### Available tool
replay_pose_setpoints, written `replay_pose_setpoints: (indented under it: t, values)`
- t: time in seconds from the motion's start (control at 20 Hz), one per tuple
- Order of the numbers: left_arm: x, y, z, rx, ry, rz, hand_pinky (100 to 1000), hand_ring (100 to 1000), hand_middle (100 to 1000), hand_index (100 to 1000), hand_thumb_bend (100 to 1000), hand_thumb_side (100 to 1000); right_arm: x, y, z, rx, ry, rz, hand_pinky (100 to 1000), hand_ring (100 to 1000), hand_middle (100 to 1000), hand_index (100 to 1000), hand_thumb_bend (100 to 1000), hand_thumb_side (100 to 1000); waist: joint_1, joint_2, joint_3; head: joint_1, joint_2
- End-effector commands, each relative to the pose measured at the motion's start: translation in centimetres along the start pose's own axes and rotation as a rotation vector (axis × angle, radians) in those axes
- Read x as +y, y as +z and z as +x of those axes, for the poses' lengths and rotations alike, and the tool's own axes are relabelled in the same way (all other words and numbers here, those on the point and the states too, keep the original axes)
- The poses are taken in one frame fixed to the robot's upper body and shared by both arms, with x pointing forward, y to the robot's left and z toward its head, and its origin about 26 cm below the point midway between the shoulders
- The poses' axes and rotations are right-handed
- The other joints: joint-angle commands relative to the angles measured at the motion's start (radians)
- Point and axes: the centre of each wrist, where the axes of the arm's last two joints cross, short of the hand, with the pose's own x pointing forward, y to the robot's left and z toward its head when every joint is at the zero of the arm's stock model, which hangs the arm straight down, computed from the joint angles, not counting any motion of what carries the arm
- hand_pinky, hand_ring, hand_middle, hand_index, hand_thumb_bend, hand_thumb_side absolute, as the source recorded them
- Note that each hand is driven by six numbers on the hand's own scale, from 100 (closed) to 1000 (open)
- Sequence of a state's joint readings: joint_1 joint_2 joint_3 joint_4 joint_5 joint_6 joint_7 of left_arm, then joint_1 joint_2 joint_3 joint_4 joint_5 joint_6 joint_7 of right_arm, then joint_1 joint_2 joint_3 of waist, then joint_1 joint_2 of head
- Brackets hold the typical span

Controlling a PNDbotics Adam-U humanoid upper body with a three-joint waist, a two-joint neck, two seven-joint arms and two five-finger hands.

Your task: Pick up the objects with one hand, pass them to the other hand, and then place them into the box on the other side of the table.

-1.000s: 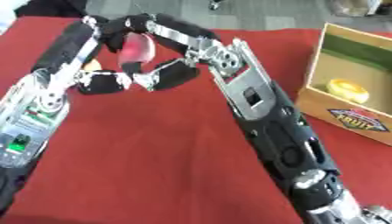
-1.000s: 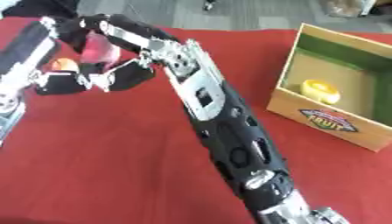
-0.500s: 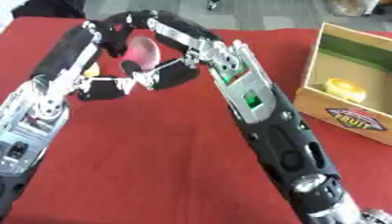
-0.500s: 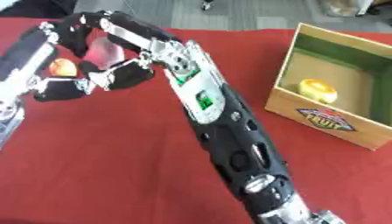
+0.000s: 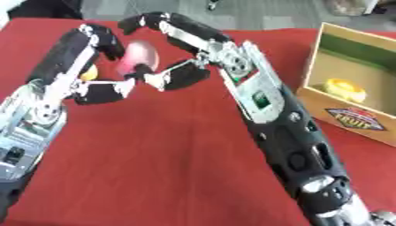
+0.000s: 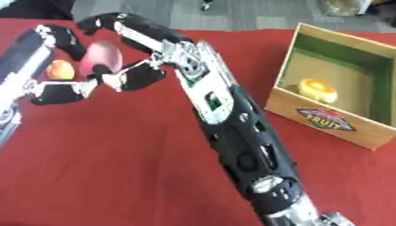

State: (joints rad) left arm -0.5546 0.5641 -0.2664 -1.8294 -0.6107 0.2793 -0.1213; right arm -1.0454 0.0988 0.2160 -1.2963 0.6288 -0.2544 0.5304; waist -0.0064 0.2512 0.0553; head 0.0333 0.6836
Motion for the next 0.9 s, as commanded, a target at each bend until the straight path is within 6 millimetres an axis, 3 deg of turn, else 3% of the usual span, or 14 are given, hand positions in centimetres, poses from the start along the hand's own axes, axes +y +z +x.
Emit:
replay_pose_setpoints:
  t: [0.05,0.1,0.9]
  values:
    - [1.5,0.2,-0.2,-0.002,-0.031,0.036,701,534,492,492,275,100,-1.0,0.2,0.2,-0.001,0.037,-0.013,1000,1000,841,927,164,130,-0.003,-0.036,-0.001,-0.003,-0.007]
    - [1.5,0.3,-0.2,-0.001,-0.032,0.036,700,533,492,492,276,100,-1.0,0.3,0.1,0.003,0.038,-0.013,1000,1000,843,928,162,164,-0.002,-0.035,-0.001,-0.004,-0.007]
    - [1.7,0.3,0.3,-0.033,-0.018,0.048,696,529,488,492,267,100,0.5,-0.5,-0.3,0.009,0.037,0.053,1000,1000,847,933,157,191,-0.004,-0.033,0.007,-0.016,-0.006]
